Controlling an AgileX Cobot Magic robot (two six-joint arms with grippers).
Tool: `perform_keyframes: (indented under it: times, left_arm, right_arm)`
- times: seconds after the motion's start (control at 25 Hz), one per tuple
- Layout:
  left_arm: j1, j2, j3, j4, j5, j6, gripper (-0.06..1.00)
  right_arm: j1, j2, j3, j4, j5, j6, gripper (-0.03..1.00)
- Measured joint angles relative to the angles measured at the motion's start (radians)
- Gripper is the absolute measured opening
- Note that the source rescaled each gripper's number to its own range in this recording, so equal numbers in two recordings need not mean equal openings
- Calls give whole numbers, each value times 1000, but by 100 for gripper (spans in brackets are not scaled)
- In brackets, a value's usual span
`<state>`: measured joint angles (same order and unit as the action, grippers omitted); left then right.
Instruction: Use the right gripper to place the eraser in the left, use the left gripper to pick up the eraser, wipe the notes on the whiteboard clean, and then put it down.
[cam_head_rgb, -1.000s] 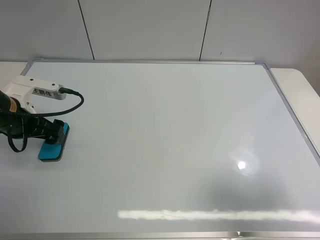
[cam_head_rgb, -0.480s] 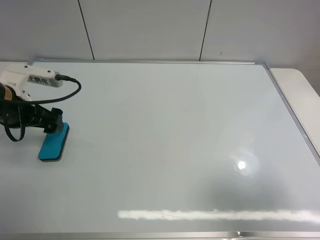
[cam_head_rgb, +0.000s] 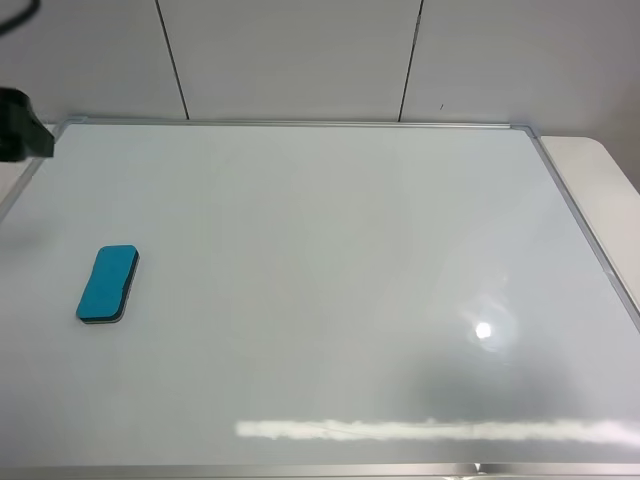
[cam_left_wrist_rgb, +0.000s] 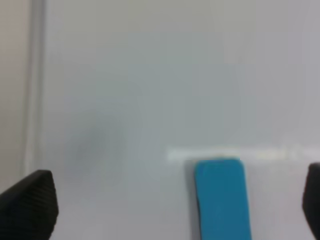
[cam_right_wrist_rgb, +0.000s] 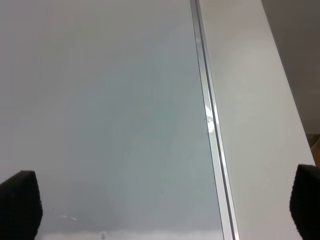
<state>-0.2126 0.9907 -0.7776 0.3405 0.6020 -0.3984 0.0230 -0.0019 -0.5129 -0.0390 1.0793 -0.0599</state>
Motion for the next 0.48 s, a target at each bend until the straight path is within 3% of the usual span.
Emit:
perform_keyframes:
  times: [0.32,0.48]
  left_arm:
    - [0,-382,-69,-18,109,3,100]
    - [0,-620,-80,-65,151,3,100]
  right_arm:
    - [0,0,0,0,0,0,100]
    - [0,0,0,0,0,0,100]
